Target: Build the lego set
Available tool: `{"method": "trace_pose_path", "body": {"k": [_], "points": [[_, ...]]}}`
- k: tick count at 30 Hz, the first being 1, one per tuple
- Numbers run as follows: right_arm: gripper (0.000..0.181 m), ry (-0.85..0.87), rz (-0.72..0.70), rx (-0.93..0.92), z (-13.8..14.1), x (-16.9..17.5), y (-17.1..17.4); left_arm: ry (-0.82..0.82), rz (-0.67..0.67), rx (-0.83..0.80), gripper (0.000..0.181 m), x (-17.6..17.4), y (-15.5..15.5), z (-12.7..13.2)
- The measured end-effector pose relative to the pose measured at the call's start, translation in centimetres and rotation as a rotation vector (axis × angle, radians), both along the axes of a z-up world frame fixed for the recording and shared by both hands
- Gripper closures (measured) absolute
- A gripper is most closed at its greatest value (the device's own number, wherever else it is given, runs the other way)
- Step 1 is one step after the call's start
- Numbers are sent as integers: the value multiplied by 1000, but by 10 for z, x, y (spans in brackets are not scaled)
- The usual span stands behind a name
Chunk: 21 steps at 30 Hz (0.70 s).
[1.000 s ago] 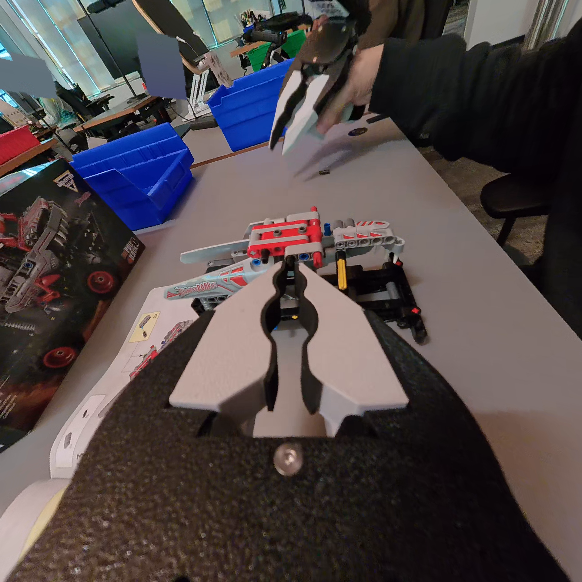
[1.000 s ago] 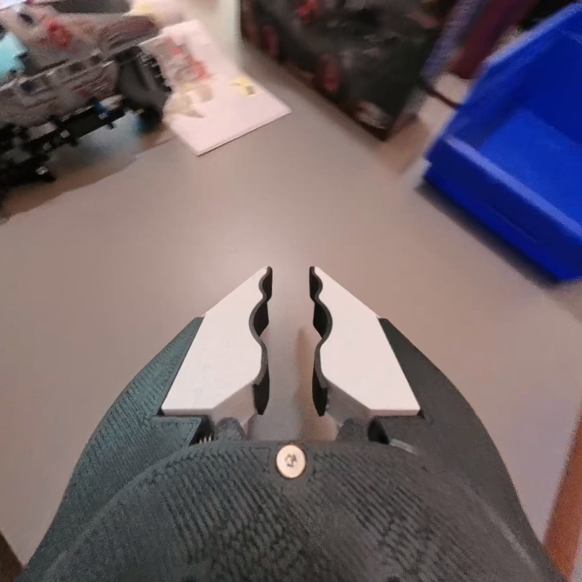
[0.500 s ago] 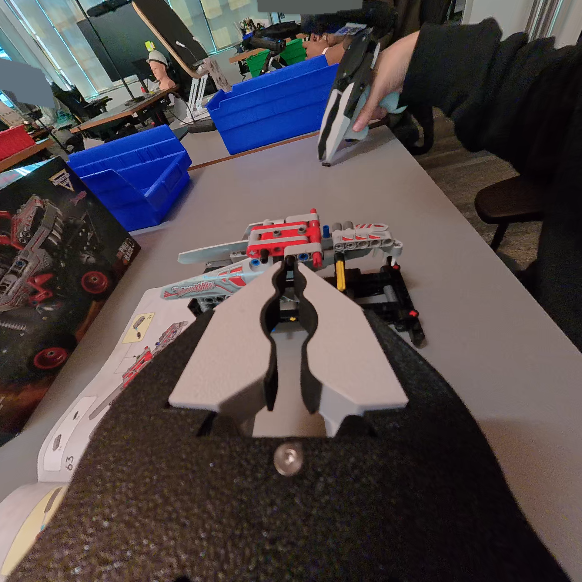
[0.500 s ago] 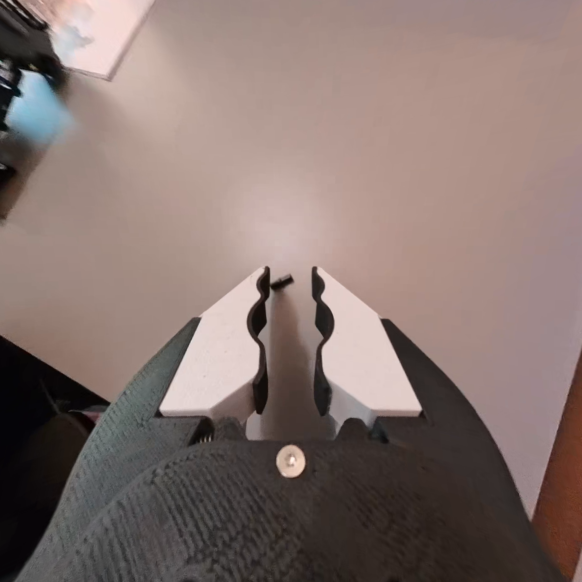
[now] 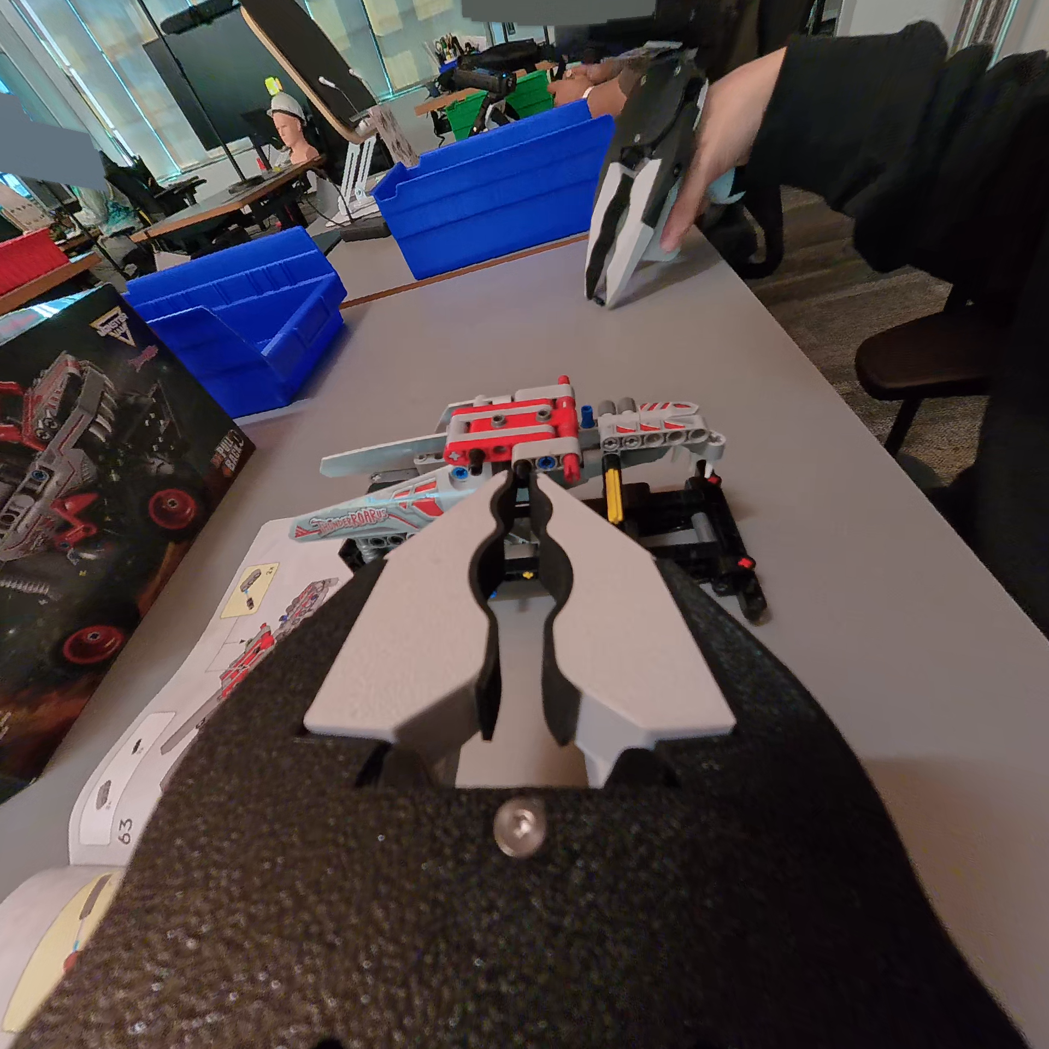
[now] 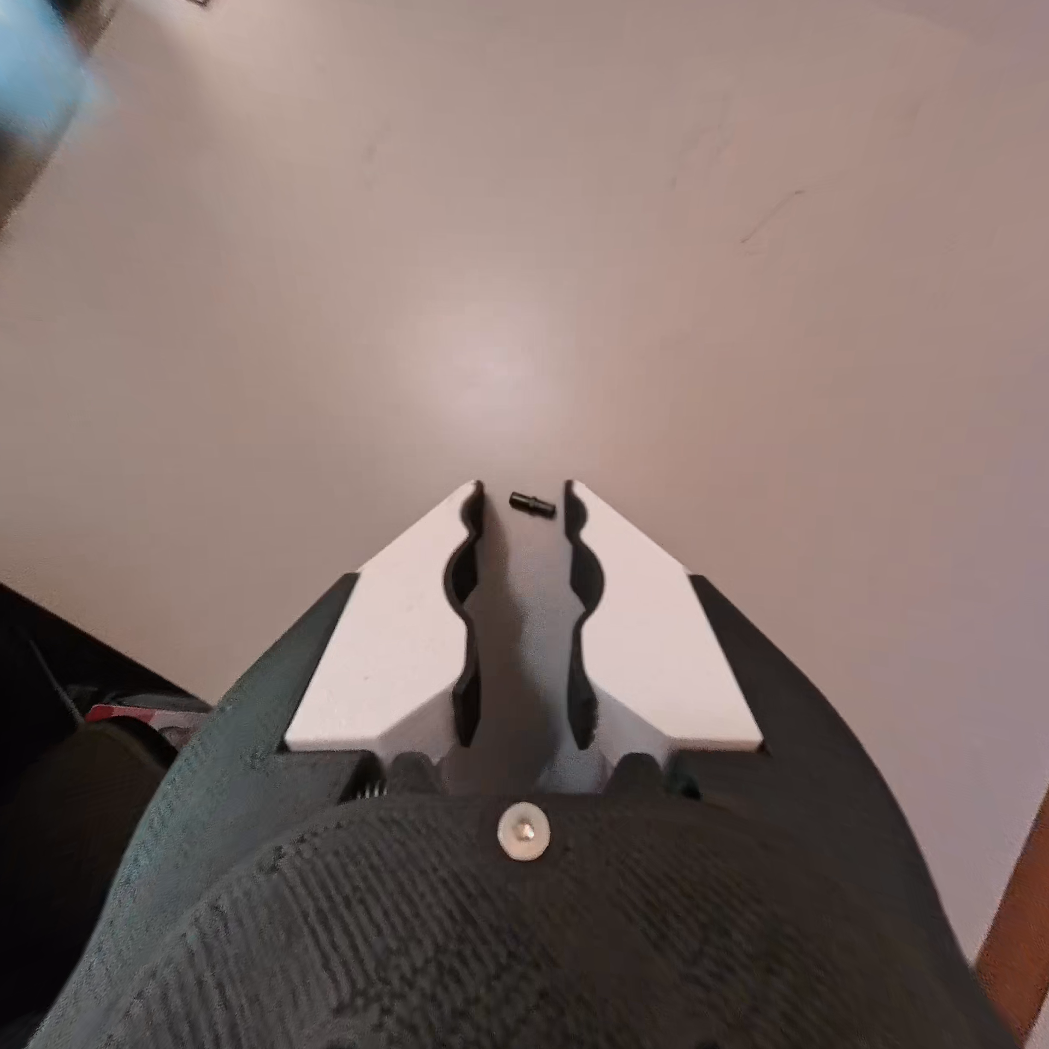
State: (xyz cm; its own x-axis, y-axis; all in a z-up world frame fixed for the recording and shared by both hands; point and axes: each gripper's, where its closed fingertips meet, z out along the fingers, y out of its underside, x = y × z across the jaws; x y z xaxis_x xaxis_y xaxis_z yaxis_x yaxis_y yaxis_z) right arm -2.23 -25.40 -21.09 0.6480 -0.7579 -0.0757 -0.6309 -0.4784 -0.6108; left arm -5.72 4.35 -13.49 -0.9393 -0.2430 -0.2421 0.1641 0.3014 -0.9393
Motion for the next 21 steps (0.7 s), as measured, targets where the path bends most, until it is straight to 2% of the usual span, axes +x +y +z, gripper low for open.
{"method": "trace_pose_path", "body": {"k": [4,8,9,14,17,21], "points": [[146,13,-21,-53,0,-12,-10,-2,2,0,180,0,0,0],[153,-6,-74,-4,0,-11,-9,4,-2,-5,180,0,0,0],[160,-24,-65,-9,1,-10,-9,5,-3,-7,180,0,0,0],[162,-158,54,-217,1,0,-19,7,-3,-10,180,0,0,0],[163,-218,147,-186,1,3,-3,9,-4,-12,180,0,-1,0],[167,-208,166,-173,0,3,2,11,-5,-14,180,0,-1,0]]}}
